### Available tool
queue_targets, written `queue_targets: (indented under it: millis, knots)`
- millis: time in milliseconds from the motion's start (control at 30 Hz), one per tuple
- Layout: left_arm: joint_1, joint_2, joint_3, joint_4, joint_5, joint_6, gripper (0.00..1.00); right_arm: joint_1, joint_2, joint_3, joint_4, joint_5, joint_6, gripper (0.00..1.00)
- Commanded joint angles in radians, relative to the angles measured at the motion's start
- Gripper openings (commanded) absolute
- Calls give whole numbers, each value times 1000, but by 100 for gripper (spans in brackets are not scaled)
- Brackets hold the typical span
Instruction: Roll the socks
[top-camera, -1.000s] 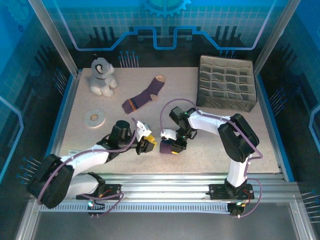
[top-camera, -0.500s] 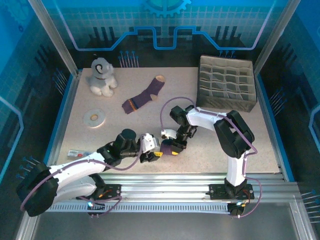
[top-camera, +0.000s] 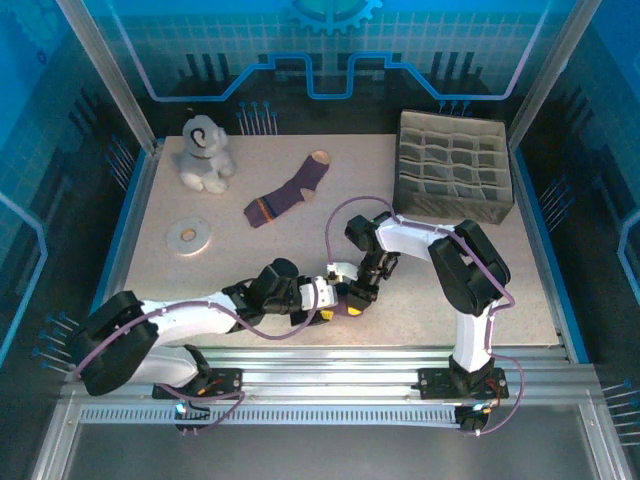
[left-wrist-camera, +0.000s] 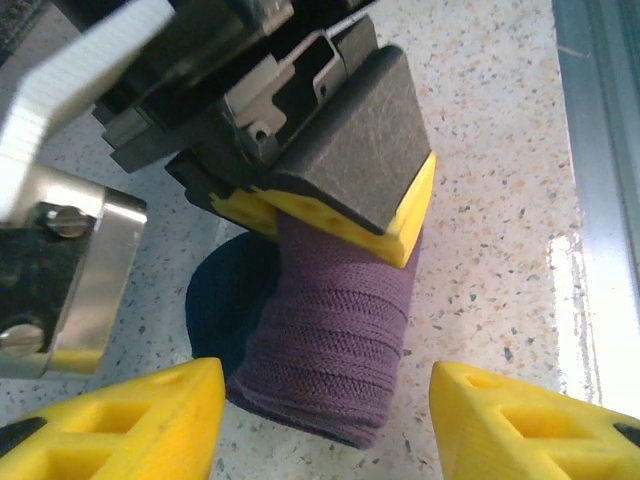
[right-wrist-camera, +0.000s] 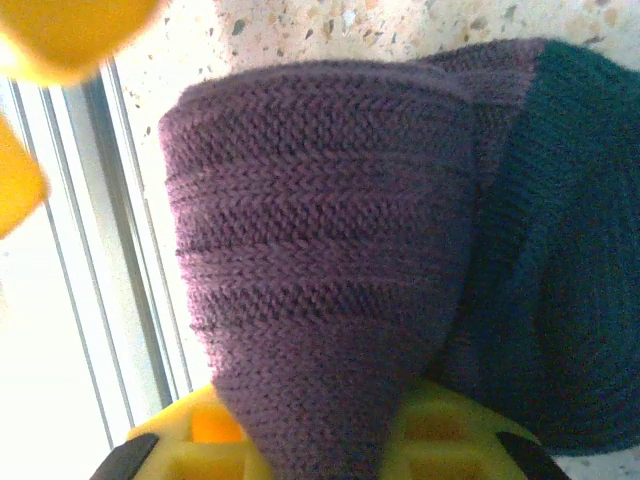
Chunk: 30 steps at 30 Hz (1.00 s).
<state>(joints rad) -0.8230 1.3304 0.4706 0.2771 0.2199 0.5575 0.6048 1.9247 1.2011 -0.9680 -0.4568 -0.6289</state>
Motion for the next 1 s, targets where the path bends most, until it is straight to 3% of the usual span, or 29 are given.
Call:
queue_targets:
  millis: [0,633,733,833,900,967]
  knots:
    - [-11,45,39,56,-1,51,55,-13,55,-23,-60,43,-10,0]
    - [-37,228,111,10,52,99,54,-24,95,17,-81,31,-9,0]
    - [-42,239,115,15,52,82,43,-28,96,20,-80,28,-6,0]
    - [-44,244,130,-13,50,63,24,-31,90,21,-73,41,5,0]
    - [-44,247,138,-34,41,47,9,-35,81,22,-64,56,19,4]
    - [-45,248,140,-44,33,27,0,-39,64,25,-55,66,32,13]
